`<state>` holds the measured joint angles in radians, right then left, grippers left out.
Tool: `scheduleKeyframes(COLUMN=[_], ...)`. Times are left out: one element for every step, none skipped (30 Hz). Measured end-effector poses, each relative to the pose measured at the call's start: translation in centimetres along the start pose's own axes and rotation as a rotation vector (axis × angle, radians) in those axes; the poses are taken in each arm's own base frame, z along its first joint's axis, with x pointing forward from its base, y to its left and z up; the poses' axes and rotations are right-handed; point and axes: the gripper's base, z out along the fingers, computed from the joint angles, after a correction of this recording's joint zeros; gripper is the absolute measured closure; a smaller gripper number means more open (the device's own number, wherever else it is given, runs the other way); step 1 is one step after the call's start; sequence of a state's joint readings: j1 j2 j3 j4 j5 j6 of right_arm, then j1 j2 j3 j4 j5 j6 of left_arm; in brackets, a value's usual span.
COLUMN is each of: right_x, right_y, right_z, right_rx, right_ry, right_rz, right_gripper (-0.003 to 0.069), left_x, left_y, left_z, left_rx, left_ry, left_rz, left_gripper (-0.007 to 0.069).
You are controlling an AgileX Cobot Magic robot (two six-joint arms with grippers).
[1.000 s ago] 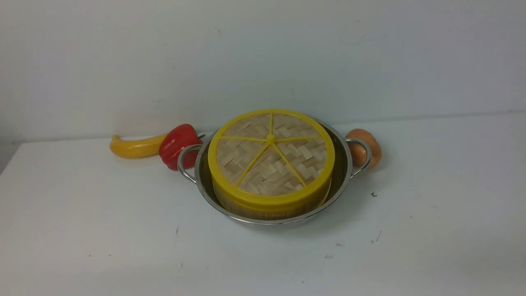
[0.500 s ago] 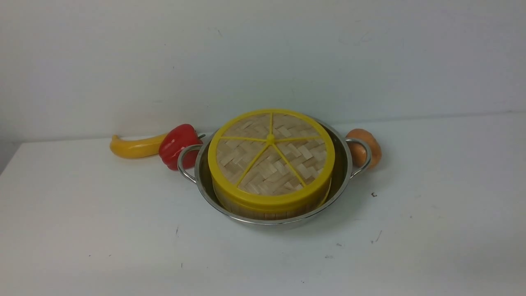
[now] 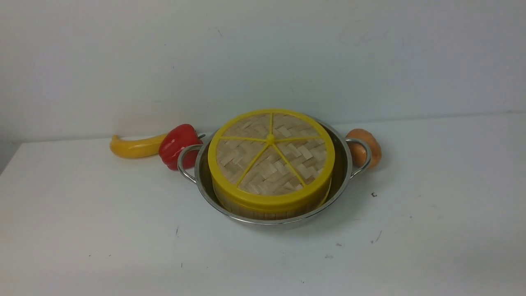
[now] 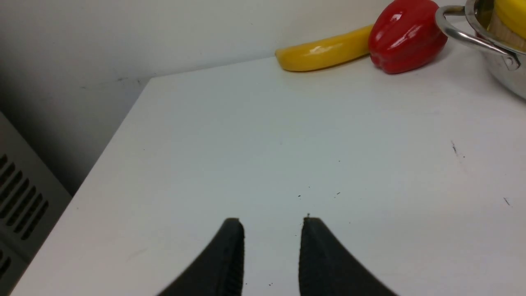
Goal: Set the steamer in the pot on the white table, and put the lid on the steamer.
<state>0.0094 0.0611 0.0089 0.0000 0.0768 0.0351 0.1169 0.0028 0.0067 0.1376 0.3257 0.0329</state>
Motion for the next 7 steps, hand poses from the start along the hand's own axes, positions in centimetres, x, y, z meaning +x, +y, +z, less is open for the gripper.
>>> scheduleKeyframes(right_x=[0.00,0.00,0.00,0.00,0.00,0.00,0.00], right_y=[0.00,0.00,0.00,0.00,0.00,0.00,0.00], right_z=[0.00,0.00,0.00,0.00,0.00,0.00,0.00], right_rx=[0.000,0.000,0.000,0.000,0.000,0.000,0.000], right_ry=[0.000,0.000,0.000,0.000,0.000,0.000,0.000], right_rz=[0.000,0.000,0.000,0.000,0.000,0.000,0.000], right_gripper=[0.0417,0.0417,0.0417,0.0416,0.0415,0.0415,0.0416], left_x=[0.00,0.00,0.00,0.00,0.00,0.00,0.00], left_y=[0.00,0.00,0.00,0.00,0.00,0.00,0.00], left_z=[0.00,0.00,0.00,0.00,0.00,0.00,0.00], left_rx=[0.000,0.000,0.000,0.000,0.000,0.000,0.000], left_ry=[0.000,0.000,0.000,0.000,0.000,0.000,0.000], left_rz=[0.000,0.000,0.000,0.000,0.000,0.000,0.000], left_gripper=[0.0435,0.0434,0.0431,0.0427,0.0426,0.0426,0.0425])
